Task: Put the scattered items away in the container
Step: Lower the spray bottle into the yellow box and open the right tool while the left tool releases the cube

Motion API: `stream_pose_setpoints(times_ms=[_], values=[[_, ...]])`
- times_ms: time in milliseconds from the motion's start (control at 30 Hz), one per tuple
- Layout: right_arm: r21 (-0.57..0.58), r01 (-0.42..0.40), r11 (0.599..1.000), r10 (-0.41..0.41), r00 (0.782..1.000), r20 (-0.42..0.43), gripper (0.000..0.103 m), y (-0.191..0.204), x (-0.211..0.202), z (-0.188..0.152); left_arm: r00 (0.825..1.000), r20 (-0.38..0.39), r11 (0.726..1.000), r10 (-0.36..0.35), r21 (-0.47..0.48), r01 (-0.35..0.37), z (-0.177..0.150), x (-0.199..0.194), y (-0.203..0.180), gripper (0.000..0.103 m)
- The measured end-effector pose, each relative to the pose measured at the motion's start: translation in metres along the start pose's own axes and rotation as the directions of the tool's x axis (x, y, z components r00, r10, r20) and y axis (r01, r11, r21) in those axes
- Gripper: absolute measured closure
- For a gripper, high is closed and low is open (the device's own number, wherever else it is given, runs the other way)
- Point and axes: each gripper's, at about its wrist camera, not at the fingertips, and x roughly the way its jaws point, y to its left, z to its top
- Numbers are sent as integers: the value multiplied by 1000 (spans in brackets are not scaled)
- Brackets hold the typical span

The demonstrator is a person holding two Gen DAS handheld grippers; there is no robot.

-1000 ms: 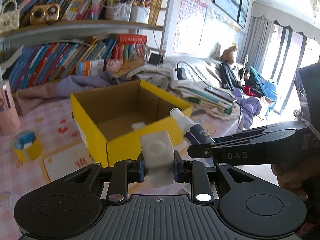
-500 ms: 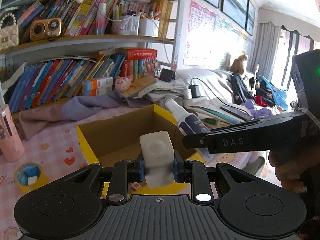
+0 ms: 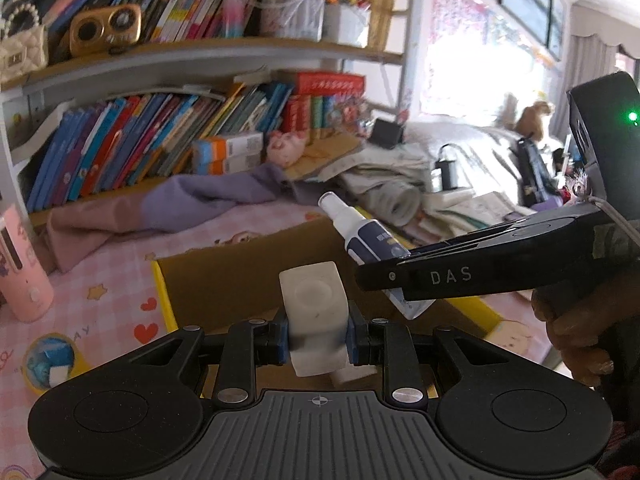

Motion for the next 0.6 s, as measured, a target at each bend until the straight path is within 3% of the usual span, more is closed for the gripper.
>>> stream_pose_setpoints(times_ms=[333, 600], values=[[-187, -101, 977, 70, 984, -165, 73, -10, 67, 18, 987, -112, 994, 112, 16, -111, -1, 53, -3, 78], [-302, -178, 937, 85, 952, -295, 73, -5, 111, 24, 965, -208, 987, 159, 39, -154, -8, 72, -9, 78]])
